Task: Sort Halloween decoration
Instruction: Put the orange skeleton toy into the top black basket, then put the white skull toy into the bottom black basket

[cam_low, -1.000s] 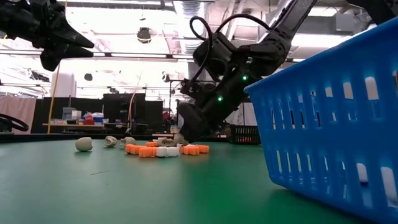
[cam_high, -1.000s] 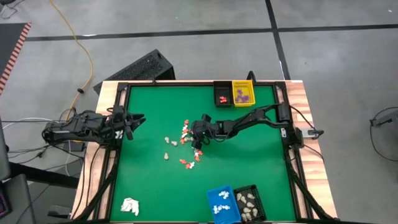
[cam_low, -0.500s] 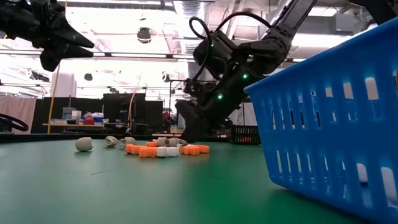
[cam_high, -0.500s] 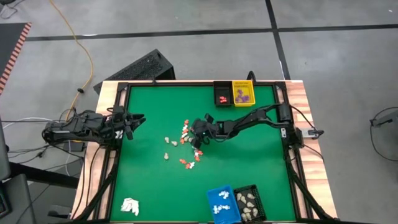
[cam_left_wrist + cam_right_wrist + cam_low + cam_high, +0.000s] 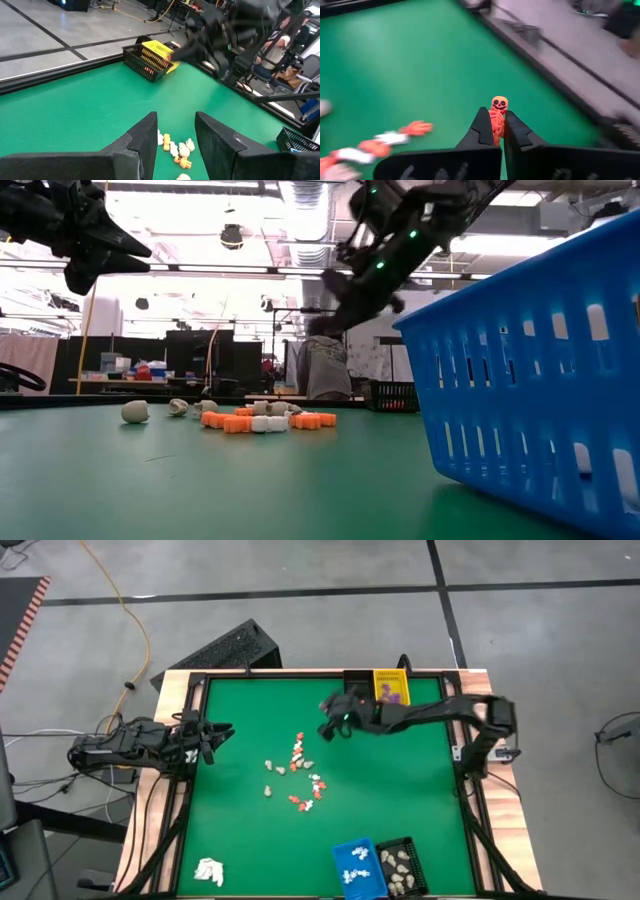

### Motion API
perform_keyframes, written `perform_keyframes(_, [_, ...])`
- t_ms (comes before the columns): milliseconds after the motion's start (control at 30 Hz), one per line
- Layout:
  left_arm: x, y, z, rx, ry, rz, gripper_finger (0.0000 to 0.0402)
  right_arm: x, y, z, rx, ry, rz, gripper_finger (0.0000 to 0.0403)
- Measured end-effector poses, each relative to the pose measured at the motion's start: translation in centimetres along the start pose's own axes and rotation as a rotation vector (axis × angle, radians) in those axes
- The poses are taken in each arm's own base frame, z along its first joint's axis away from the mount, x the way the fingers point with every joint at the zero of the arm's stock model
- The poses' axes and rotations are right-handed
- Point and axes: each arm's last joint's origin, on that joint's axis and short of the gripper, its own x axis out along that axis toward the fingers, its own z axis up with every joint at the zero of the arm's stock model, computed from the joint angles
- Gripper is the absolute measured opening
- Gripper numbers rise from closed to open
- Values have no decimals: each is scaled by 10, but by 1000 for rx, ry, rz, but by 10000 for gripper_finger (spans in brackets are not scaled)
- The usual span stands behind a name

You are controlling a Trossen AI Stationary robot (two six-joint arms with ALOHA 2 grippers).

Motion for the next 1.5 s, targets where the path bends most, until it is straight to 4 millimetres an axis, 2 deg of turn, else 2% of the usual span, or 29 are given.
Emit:
perform_keyframes(133, [0, 0, 0, 1, 2, -1, 121, -16, -43, 13, 29, 48, -108, 7])
perform_keyframes(267, [0, 0, -1, 3, 5, 2, 121, -20, -80, 16, 82, 95, -203, 7])
perform_keyframes(367, [0, 0, -1, 3, 5, 5, 121, -12, -98, 11, 101, 150, -238, 7])
perform_keyframes(600, [0, 0, -1, 0, 5, 4, 121, 29, -119, -16, 158, 304, -149, 18])
perform_keyframes(767, [0, 0, -1, 0, 9, -1, 121, 41, -132, -28, 239, 369, -97, 88])
perform_keyframes(967, [0, 1, -2, 5, 16, 3, 121, 32, -133, -19, 246, 336, -90, 182])
perform_keyframes(1067, [0, 1, -1, 4, 16, 3, 121, 19, -126, -8, 191, 288, -45, 200])
perform_keyframes(1167, [0, 1, -2, 5, 17, 3, 121, 2, -101, 2, 63, 246, 103, 201])
perform_keyframes(1300, [0, 1, -2, 7, 16, 8, 121, -17, -51, 6, -80, 191, 266, 192])
perform_keyframes(1500, [0, 1, -2, 27, 14, 11, 121, -29, 36, -7, -349, -7, 495, 187])
